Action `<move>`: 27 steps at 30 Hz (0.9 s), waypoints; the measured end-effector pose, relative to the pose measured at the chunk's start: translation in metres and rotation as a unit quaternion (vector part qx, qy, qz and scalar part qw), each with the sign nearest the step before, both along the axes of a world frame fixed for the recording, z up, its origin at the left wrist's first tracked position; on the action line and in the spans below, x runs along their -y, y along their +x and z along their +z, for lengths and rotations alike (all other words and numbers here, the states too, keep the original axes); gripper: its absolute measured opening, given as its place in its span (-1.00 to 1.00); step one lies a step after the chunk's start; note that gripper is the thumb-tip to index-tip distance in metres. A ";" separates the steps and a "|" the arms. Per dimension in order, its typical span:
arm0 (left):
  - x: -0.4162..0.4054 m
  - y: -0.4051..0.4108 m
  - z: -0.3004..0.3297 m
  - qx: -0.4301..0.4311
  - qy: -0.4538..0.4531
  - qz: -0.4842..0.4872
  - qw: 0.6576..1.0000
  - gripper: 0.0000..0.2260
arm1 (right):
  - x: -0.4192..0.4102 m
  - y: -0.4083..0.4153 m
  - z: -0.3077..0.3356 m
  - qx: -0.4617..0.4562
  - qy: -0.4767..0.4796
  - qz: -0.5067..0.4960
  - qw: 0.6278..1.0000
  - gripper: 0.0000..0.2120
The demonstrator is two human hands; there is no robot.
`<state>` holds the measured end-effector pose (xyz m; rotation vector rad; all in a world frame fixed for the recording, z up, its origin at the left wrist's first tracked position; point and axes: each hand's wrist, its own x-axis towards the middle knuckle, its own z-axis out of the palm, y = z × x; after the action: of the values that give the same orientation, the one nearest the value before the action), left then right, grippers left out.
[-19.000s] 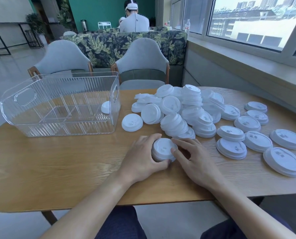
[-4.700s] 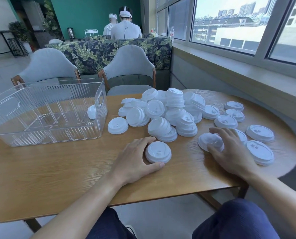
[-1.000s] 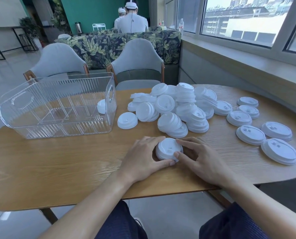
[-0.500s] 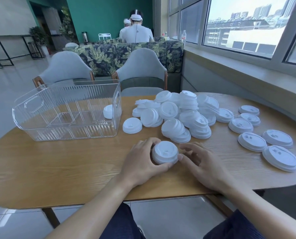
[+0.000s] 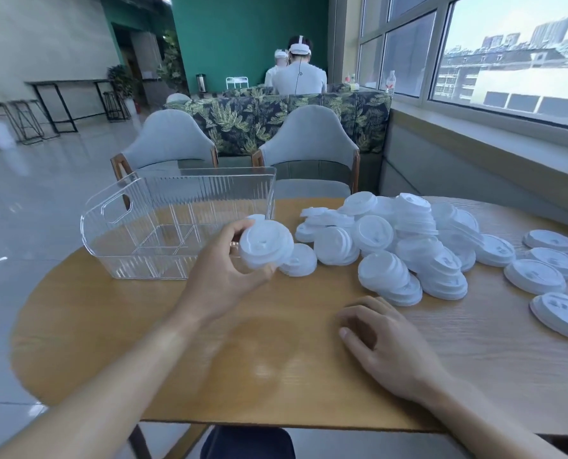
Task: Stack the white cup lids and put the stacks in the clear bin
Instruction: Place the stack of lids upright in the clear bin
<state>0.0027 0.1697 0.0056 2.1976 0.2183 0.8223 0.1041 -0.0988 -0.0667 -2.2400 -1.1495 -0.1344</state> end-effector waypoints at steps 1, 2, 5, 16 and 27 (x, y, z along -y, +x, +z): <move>-0.008 0.001 0.002 0.006 -0.007 0.008 1.000 -0.35 | -0.006 0.001 -0.001 0.007 -0.006 0.005 1.000 -0.71; -0.016 0.002 0.002 0.011 -0.012 0.013 1.000 -0.37 | -0.012 0.001 -0.001 0.015 -0.010 0.009 1.000 -0.72; -0.039 0.010 0.003 0.009 -0.021 0.030 0.999 -0.43 | -0.028 0.004 -0.002 0.029 -0.019 0.013 0.999 -0.73; -0.133 0.082 0.018 -0.104 0.040 0.074 0.991 -0.40 | -0.058 0.018 -0.006 0.047 -0.001 0.019 0.999 -0.79; -0.150 0.140 -0.004 -0.221 0.051 0.017 0.974 -0.51 | -0.063 0.028 -0.018 0.070 0.045 0.012 0.996 -0.78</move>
<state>0.1428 0.3193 0.0013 2.4593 0.4405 0.3578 0.1321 -0.0362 -0.0848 -2.1647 -1.2195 -0.3310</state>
